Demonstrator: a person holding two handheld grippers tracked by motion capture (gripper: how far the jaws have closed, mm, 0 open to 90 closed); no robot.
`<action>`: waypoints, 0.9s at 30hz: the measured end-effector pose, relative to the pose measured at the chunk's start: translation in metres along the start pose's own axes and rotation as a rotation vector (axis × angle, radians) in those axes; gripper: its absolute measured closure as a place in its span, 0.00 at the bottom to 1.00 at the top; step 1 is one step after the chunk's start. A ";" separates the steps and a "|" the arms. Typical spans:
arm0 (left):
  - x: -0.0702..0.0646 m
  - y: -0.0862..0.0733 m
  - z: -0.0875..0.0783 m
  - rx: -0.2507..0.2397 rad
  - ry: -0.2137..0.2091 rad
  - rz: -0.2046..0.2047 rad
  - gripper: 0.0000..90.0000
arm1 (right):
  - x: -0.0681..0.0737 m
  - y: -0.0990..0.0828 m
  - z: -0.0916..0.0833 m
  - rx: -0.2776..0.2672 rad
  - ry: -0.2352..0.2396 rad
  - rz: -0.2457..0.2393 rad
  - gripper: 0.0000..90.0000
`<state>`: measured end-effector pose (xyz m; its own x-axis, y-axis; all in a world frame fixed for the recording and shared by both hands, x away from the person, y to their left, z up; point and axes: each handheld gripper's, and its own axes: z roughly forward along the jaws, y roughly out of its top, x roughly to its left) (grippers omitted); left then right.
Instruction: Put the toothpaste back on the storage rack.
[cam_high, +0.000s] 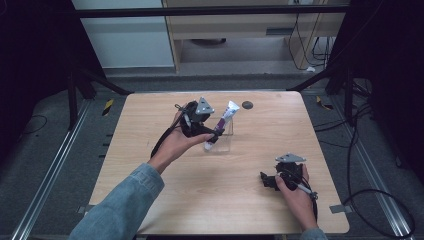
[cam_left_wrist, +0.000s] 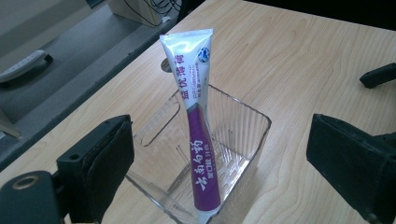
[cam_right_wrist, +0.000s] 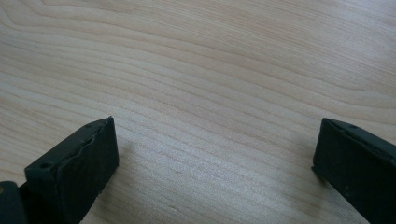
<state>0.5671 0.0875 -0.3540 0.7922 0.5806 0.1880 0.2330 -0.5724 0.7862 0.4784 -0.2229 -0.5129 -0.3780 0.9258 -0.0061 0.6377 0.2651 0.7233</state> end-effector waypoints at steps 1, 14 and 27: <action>0.000 -0.001 -0.002 0.000 0.000 0.004 0.08 | 0.000 0.000 0.000 0.000 0.000 -0.001 0.00; 0.006 -0.015 -0.018 0.019 0.010 -0.016 0.07 | 0.000 0.000 0.000 0.000 -0.002 0.001 0.00; 0.010 -0.027 -0.034 0.049 0.021 -0.038 0.06 | 0.000 -0.001 0.000 0.000 -0.001 0.000 0.00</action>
<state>0.5492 0.1290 -0.3534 0.7701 0.6144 0.1716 0.2905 -0.5772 0.7632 0.4778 -0.2231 -0.5130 -0.3771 0.9262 -0.0063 0.6377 0.2646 0.7235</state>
